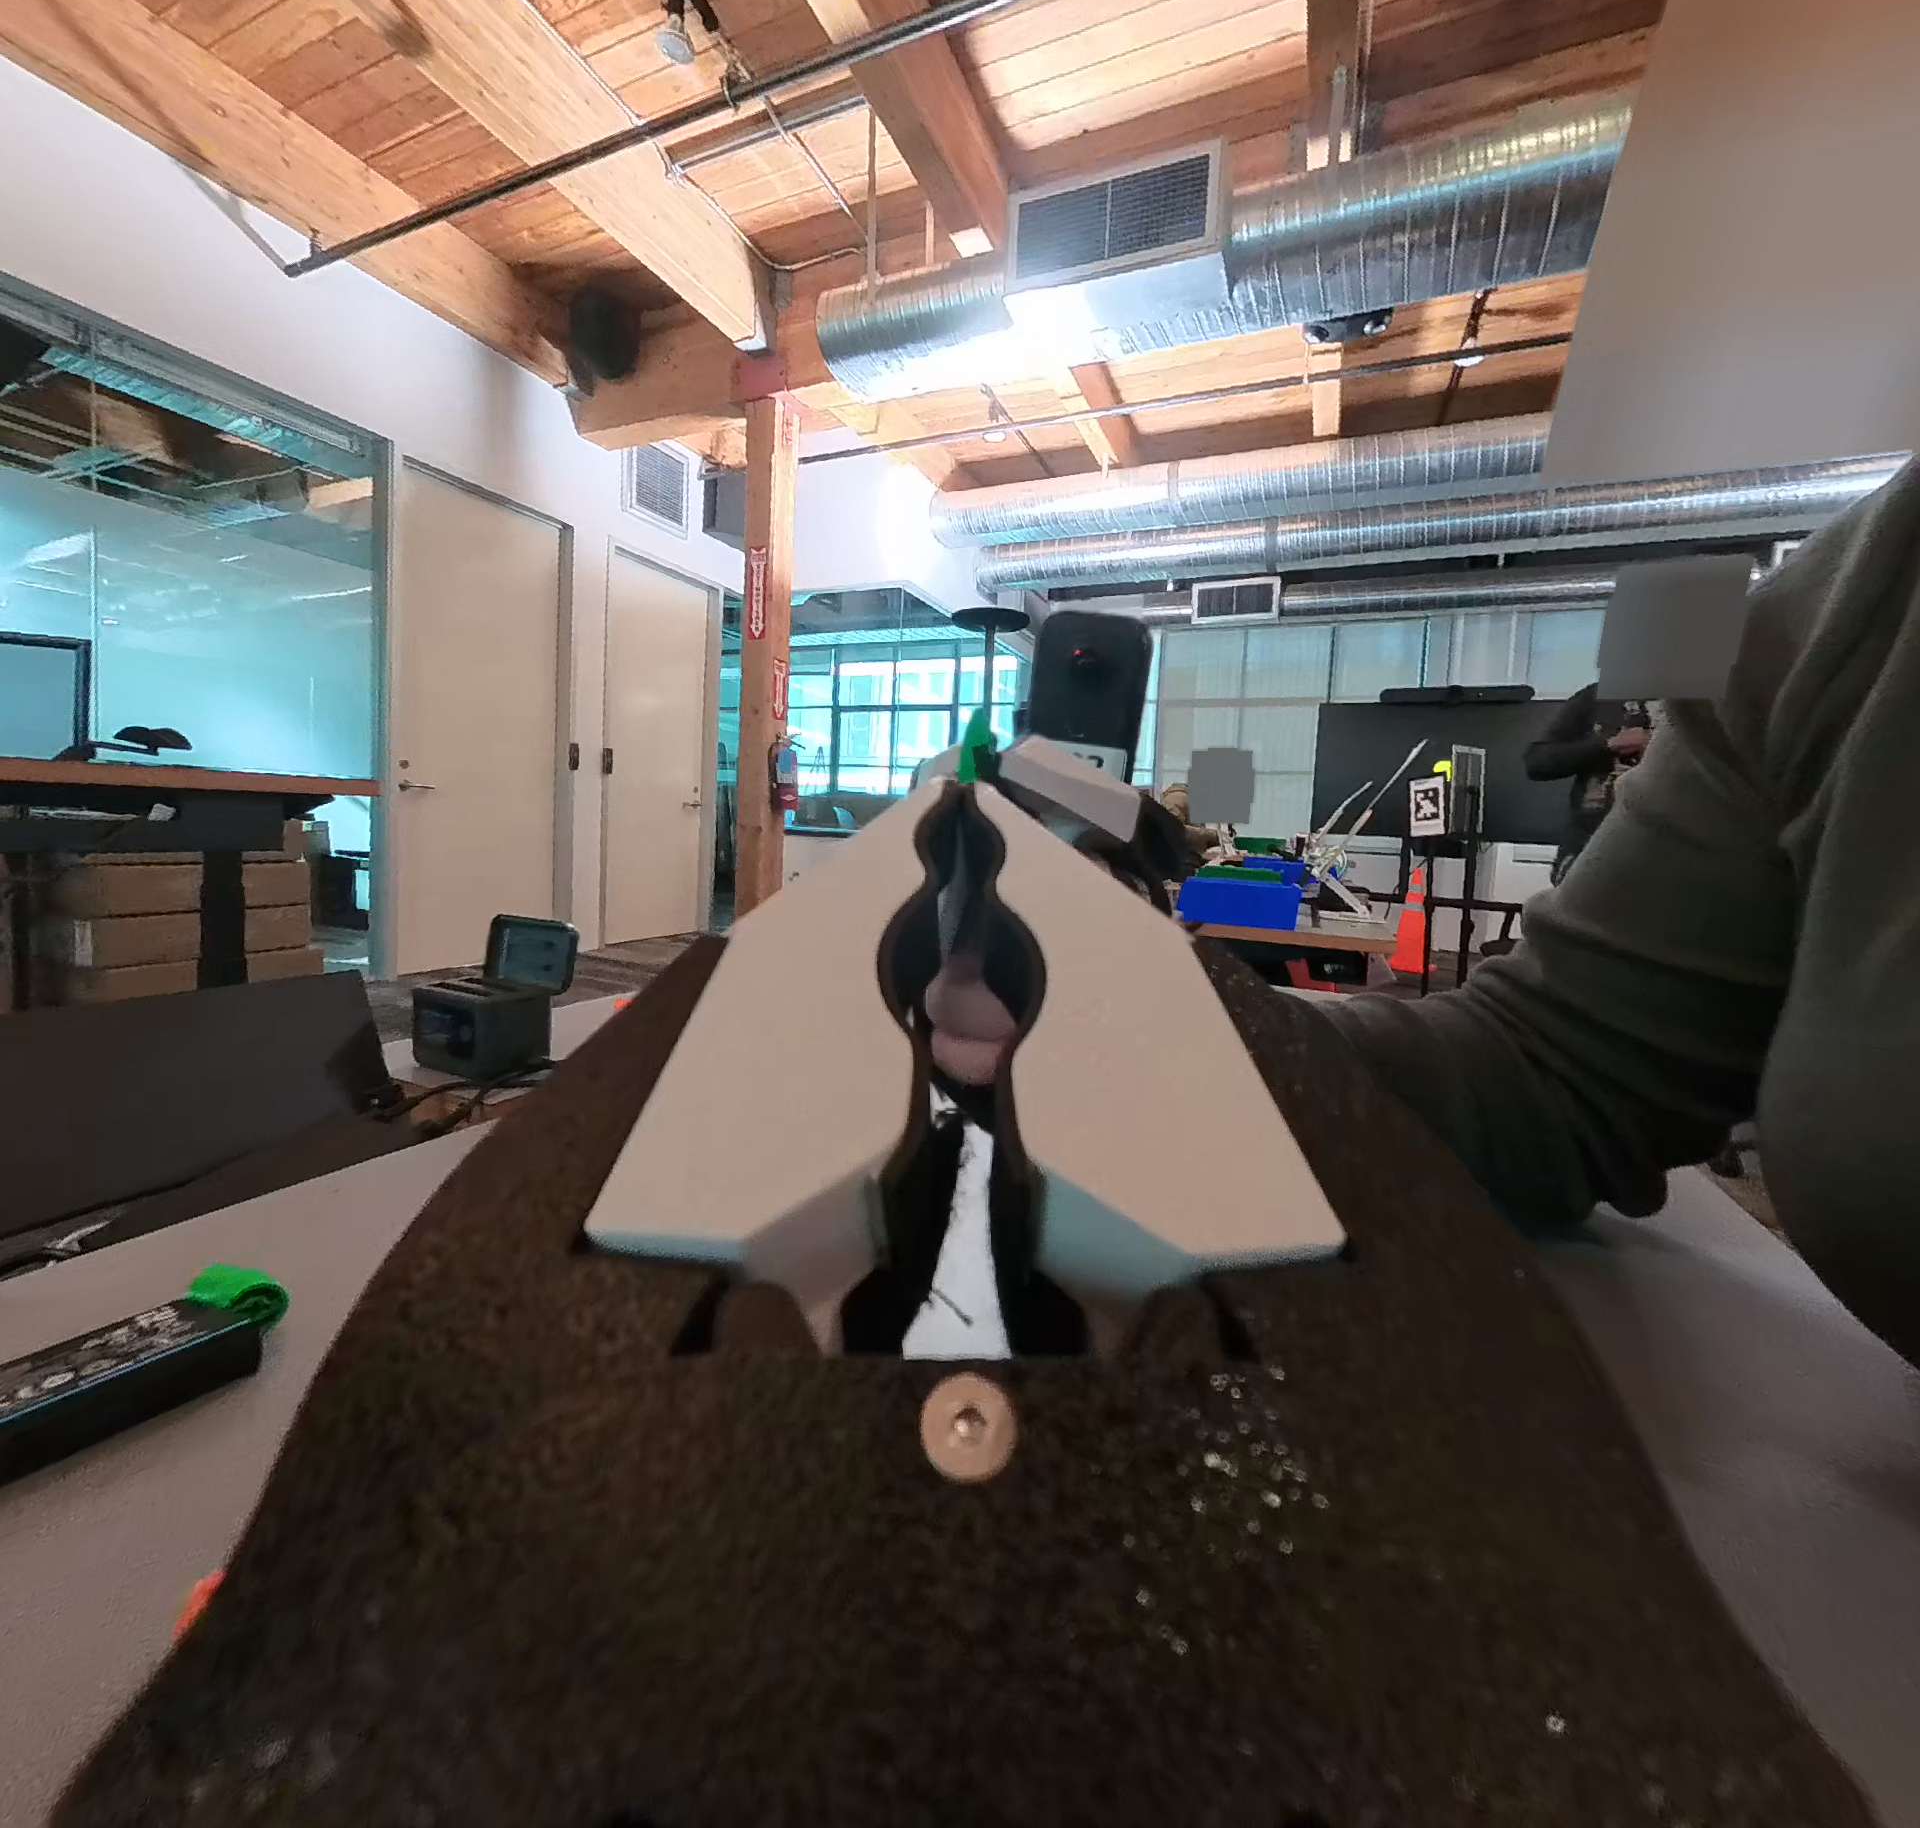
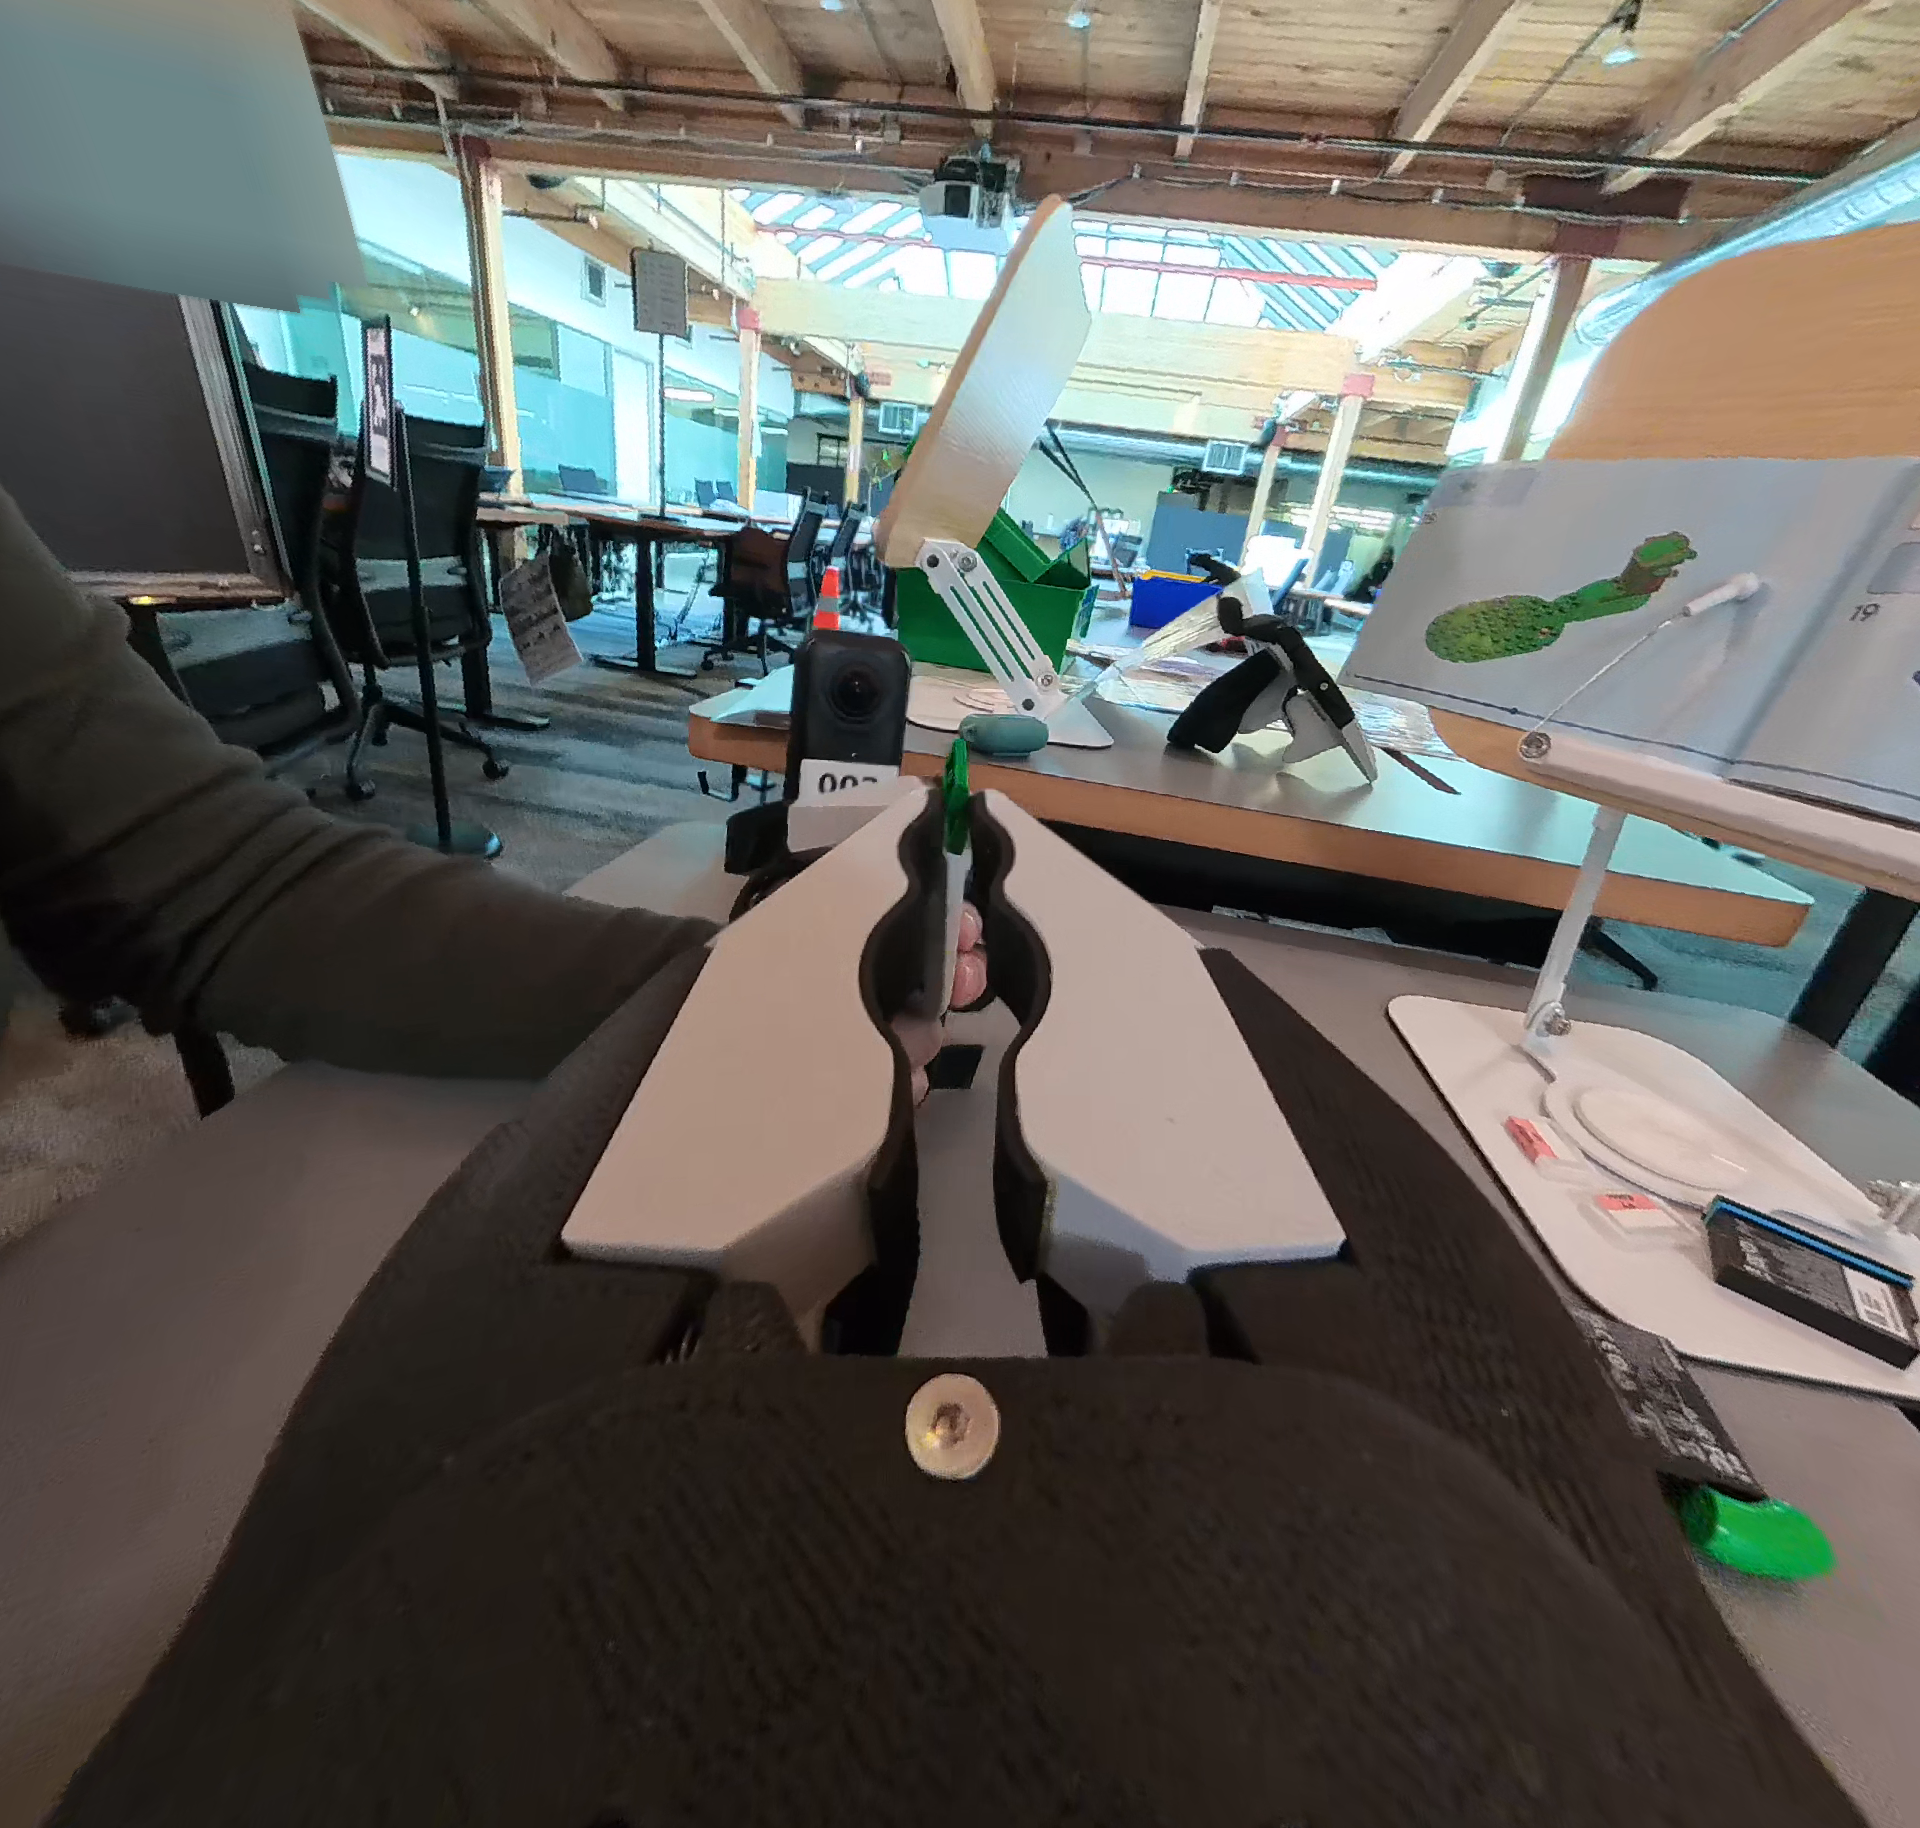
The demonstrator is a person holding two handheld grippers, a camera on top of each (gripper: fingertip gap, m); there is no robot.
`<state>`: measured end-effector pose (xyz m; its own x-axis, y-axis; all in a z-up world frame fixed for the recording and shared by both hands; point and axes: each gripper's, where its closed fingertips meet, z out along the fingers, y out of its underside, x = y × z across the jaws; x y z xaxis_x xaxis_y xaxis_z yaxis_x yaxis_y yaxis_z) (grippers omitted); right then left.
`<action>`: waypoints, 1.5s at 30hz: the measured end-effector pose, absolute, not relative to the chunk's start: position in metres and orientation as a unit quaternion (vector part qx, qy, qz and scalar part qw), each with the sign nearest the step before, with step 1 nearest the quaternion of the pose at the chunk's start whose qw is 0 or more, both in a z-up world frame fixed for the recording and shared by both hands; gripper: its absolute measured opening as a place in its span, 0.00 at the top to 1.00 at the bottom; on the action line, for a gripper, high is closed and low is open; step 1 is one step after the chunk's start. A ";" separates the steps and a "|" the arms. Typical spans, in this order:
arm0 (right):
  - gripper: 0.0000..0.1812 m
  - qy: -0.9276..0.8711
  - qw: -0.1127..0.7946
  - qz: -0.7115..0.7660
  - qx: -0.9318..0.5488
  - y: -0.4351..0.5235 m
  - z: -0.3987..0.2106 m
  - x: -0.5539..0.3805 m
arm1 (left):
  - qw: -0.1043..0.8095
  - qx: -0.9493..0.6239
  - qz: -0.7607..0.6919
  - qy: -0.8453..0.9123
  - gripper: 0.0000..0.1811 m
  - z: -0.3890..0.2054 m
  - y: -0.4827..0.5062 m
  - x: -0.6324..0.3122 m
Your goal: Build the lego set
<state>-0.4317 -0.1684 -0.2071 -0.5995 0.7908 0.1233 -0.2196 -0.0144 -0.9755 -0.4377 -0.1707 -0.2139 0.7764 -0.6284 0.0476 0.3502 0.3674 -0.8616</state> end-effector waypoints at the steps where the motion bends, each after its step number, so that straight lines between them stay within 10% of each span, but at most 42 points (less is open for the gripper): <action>1: 0.99 -0.585 0.376 0.675 -0.246 -0.166 -0.207 -0.433 | 0.815 -0.475 -0.299 0.142 1.00 -0.214 -0.170 -0.439; 17: 0.99 -0.426 0.147 0.880 -0.152 -0.158 -0.191 -0.394 | 0.802 -0.500 -0.286 0.157 0.93 -0.225 -0.162 -0.429; 30: 0.99 -0.453 0.164 0.859 -0.171 -0.159 -0.204 -0.402 | 0.796 -0.508 -0.262 0.199 0.86 -0.226 -0.162 -0.404; 45: 0.98 -0.736 0.644 0.144 -0.147 -0.138 -0.226 -0.449 | 0.797 -0.556 -0.216 0.092 0.82 -0.230 -0.147 -0.449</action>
<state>-0.4487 -0.1384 -0.2264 -0.1261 0.4023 0.9068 0.0316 0.9152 -0.4017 -0.4491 -0.1470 -0.2298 0.8898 -0.4467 0.0938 0.2426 0.2887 -0.9262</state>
